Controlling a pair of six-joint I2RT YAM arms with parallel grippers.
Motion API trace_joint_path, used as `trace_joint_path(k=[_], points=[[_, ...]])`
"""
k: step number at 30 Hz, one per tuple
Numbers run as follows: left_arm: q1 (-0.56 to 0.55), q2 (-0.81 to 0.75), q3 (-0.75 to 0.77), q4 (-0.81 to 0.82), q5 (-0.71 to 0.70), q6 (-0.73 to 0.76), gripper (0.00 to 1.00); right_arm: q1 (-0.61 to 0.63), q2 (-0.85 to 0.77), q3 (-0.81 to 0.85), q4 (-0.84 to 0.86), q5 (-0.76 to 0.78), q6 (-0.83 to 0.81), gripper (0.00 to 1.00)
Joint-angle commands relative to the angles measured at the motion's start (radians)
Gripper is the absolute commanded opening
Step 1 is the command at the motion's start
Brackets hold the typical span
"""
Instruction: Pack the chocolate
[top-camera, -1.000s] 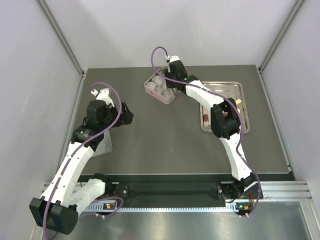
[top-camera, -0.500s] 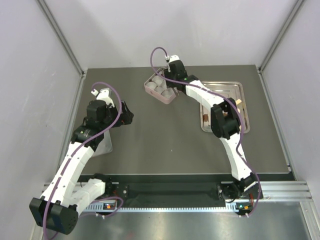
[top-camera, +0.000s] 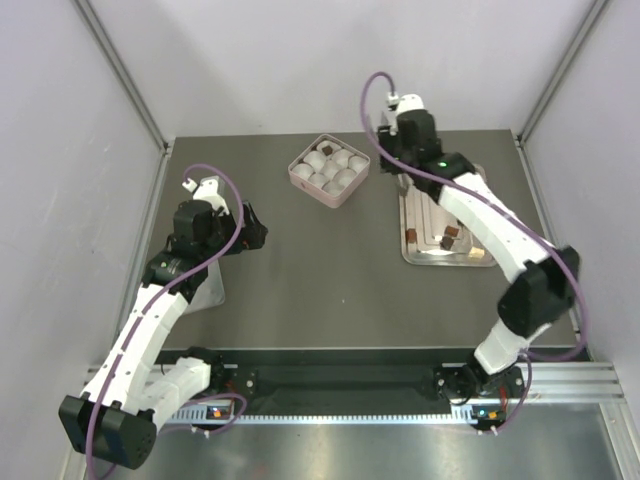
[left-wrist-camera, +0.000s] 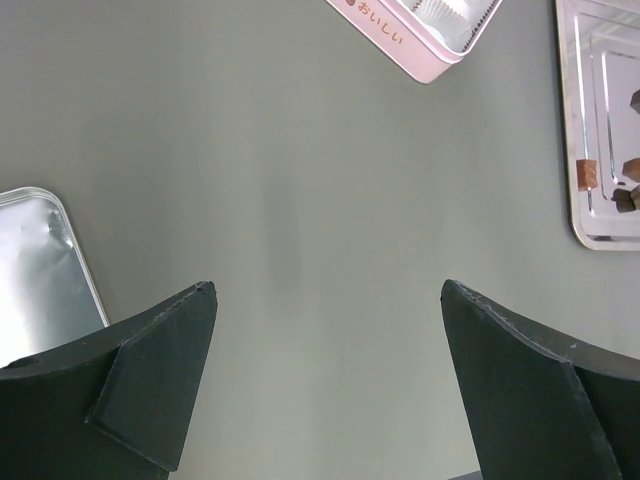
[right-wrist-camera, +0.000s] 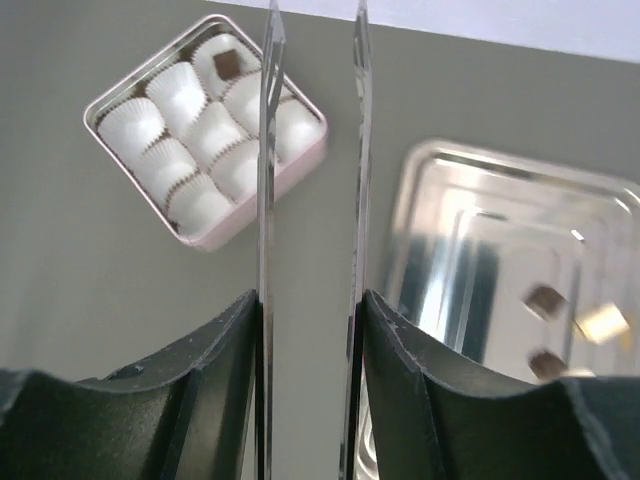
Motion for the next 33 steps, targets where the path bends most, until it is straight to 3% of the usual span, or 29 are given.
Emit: trace_joint_path(k=[1,8,14,19,33], points=[[-0.003,-0.014,-0.002,0.041,0.019,0.014,0.99,-0.024,-0.170,-0.126,-0.116,0.016,0.046,0.43],[-0.003,-0.018,-0.004,0.039,0.019,0.014,0.99,-0.025,-0.380,-0.283,-0.261,-0.007,0.094,0.43],[-0.003,-0.015,-0.007,0.042,0.030,0.012,0.99,-0.025,-0.465,-0.395,-0.316,-0.039,0.137,0.43],[-0.003,-0.014,-0.008,0.044,0.031,0.012,0.99,-0.027,-0.478,-0.505,-0.302,-0.071,0.175,0.42],[-0.003,-0.006,-0.008,0.049,0.038,0.014,0.99,-0.082,-0.428,-0.611,-0.213,-0.079,0.207,0.41]])
